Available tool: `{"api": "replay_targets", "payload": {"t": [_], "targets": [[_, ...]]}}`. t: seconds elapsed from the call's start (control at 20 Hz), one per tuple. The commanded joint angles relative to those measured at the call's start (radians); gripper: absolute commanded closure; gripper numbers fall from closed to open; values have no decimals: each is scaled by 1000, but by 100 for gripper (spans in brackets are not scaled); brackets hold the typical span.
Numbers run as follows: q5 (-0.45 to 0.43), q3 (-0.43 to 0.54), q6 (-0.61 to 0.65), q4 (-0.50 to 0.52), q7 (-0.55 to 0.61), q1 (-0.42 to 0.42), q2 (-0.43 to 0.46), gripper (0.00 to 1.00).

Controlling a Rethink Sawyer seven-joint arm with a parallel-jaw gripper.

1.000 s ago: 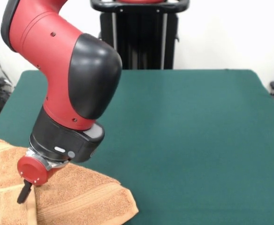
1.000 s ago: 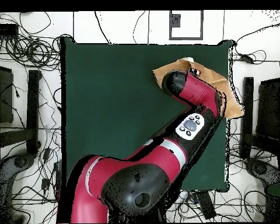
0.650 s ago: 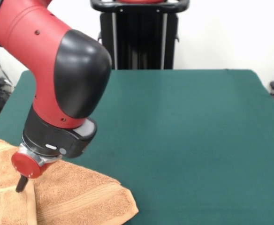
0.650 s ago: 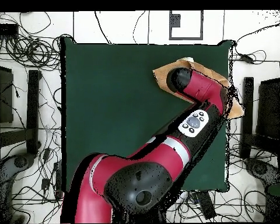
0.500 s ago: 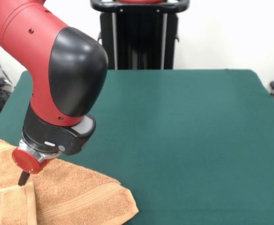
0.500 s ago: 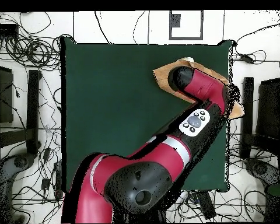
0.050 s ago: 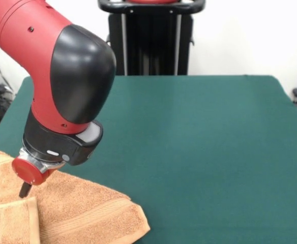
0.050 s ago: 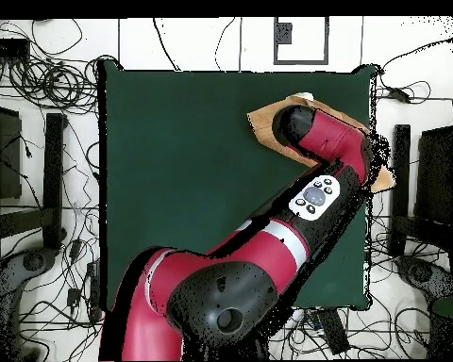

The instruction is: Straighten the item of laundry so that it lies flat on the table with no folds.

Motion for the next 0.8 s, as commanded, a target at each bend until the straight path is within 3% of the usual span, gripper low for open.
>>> {"api": "replay_targets", "payload": {"t": [0.05, 0.3, 0.45, 0.8], "targets": [[-33, 50, 80, -18, 84, -17, -30, 0], [-40, 13, 86, -38, 90, -30, -45, 0], [-36, -11, 5, -32, 130, -21, -28, 0], [-28, -95, 1, -46, 189, -13, 9, 0]]}}
